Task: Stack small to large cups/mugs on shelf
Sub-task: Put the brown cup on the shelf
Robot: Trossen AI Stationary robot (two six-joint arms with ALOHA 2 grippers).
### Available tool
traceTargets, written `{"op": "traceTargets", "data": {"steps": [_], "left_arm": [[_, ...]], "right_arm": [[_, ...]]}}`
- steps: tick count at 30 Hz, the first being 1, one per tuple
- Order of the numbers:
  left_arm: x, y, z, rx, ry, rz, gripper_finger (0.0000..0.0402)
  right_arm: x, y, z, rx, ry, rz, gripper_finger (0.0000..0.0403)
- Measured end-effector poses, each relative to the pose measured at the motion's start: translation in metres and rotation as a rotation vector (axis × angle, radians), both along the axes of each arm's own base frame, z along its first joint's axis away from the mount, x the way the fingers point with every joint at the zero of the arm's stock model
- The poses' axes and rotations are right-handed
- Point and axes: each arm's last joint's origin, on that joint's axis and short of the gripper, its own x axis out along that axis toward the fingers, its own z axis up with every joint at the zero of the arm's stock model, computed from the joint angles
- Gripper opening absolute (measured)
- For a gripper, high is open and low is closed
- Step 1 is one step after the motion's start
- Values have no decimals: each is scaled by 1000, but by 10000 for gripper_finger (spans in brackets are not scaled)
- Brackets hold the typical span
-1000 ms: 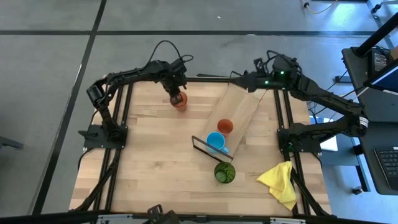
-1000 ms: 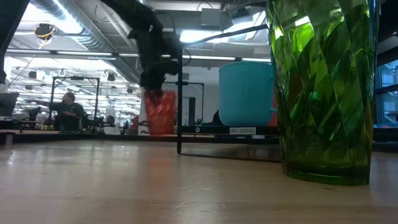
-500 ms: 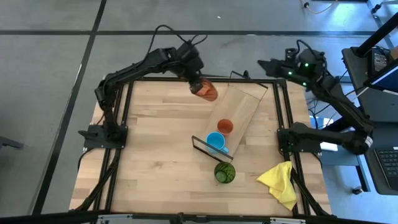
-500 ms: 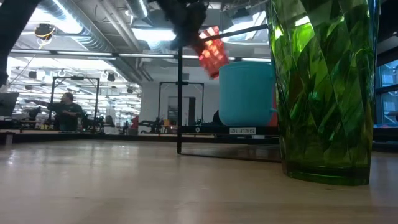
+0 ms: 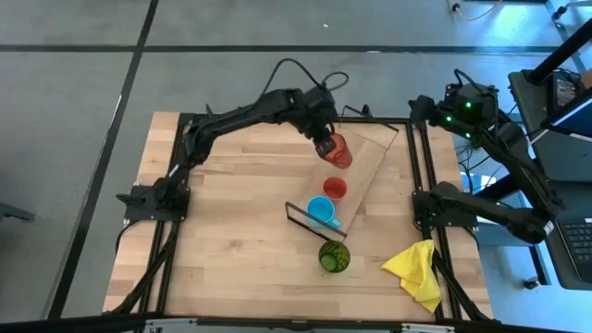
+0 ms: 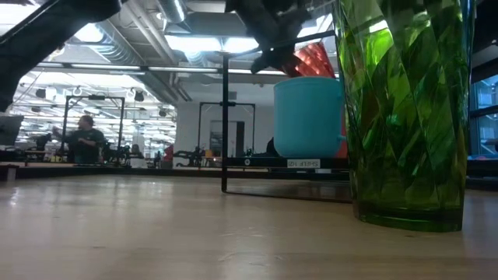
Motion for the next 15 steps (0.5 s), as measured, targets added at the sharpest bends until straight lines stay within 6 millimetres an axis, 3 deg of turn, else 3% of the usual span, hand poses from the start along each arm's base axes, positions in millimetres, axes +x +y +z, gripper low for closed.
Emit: {"op": "traceTargets", "data": {"steps": [11,15], "left_arm": [[12,-13,0,30,-49,-23,8],[21,-15,-14,22,-24,-33,8]], "right_arm": [[-6,6,-8,77,56,-33,165],[-4,6,-7,83,34,-13,165]]}}
